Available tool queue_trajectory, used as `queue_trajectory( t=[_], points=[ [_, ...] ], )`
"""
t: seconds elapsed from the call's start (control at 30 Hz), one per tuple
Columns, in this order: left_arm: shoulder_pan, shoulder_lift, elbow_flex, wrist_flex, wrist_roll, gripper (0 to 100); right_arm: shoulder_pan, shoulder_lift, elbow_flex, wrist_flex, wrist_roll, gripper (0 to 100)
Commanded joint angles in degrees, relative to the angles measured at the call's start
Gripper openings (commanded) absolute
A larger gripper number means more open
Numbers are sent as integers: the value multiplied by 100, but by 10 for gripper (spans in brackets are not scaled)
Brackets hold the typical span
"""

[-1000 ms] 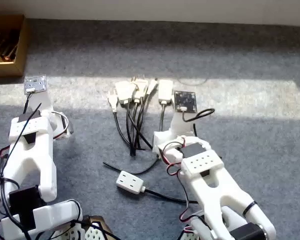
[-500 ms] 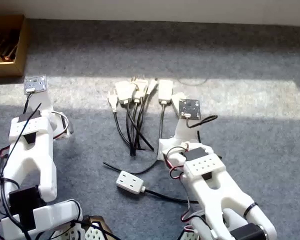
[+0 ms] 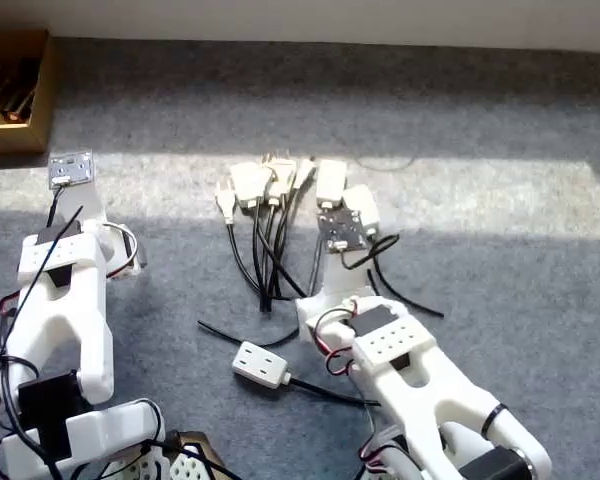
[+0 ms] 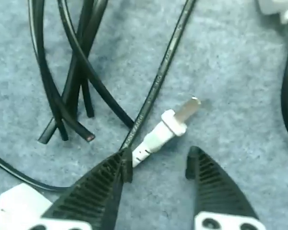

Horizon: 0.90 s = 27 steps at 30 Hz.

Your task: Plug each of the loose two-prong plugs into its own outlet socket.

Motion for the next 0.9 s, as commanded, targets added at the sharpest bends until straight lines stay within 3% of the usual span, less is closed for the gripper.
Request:
queue_trajectory(
  t=[0.0,0.13,0.27,0.53,0.67,0.87],
  points=[
    [119,-207,-13,-79,9,204,312,-127,-66,-84,-255,263],
    [119,-207,-13,-70,9,204,347,163,-66,-409,-369,263],
    [119,-207,-13,-53,9,204,338,1349,-479,-567,-369,263],
    [110,-207,-13,-70,9,204,321,3275,-2677,1429,-378,259],
    [110,-207,-13,-70,9,204,312,3345,-2826,1701,-325,141],
    [119,-207,-13,-79,9,204,347,2985,-2835,2097,0,135]
  ],
)
